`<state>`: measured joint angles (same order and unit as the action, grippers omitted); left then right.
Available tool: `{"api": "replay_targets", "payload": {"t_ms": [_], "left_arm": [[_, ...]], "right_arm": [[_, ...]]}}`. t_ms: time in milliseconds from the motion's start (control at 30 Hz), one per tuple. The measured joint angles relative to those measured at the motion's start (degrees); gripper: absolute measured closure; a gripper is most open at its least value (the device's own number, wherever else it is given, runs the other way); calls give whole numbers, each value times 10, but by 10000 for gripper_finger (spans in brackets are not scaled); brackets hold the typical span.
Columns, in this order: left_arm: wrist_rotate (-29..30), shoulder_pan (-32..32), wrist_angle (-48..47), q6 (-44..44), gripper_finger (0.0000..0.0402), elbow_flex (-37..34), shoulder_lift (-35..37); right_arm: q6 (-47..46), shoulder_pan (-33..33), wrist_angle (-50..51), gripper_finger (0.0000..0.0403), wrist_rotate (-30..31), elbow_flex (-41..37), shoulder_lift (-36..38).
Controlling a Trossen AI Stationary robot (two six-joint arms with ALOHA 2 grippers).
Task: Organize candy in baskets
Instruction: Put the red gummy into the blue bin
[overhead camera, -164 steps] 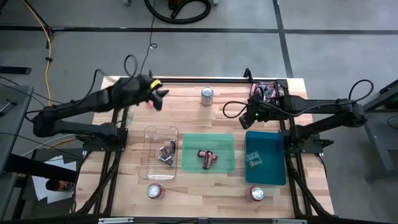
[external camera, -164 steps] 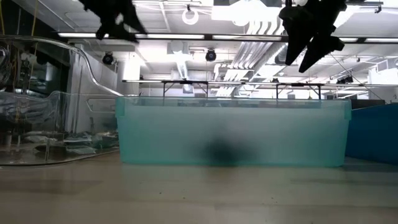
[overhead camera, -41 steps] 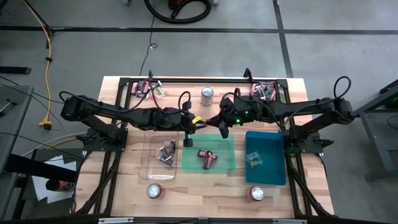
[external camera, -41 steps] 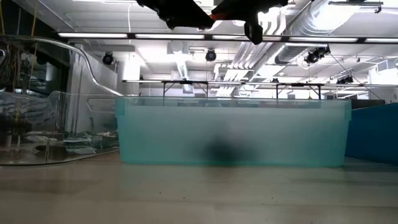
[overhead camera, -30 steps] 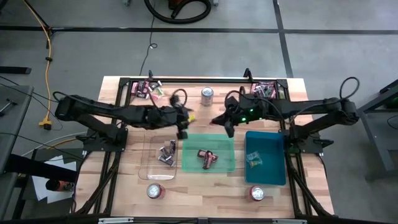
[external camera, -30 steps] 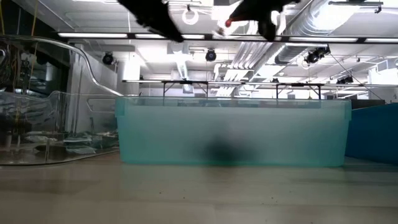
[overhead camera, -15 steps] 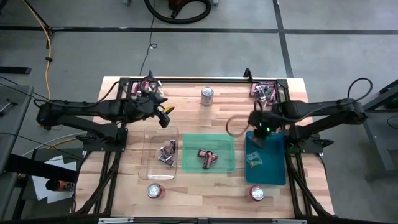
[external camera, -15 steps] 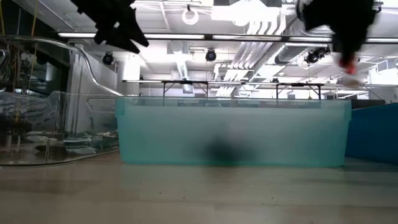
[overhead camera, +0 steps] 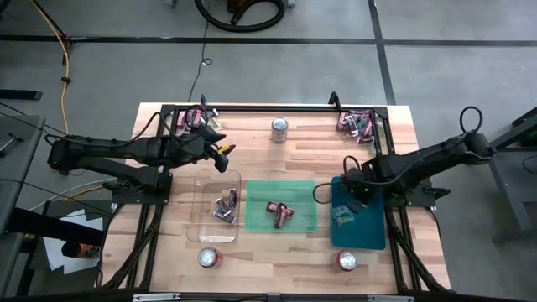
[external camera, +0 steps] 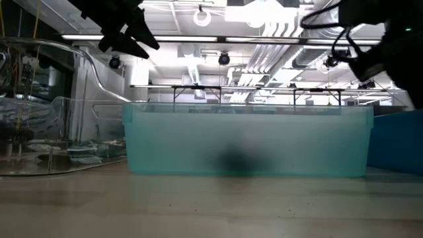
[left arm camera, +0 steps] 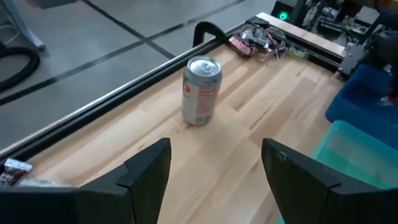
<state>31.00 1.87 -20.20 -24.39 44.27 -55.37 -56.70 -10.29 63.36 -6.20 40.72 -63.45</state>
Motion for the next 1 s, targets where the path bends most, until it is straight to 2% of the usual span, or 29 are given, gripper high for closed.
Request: {"api": "replay_targets", "payload": {"t_ms": [100,367,500,1000], "left_arm": [[0,0,5,5,163,0,0],[0,0,4,5,163,0,0],[0,0,4,5,163,0,0],[1,0,3,6,163,0,0]], "right_arm": [[1,13,-26,400,29,9,-3],[17,37,-113,400,44,13,-3],[54,37,-167,400,46,9,-3],[-3,37,-184,396,60,-26,-3]]}}
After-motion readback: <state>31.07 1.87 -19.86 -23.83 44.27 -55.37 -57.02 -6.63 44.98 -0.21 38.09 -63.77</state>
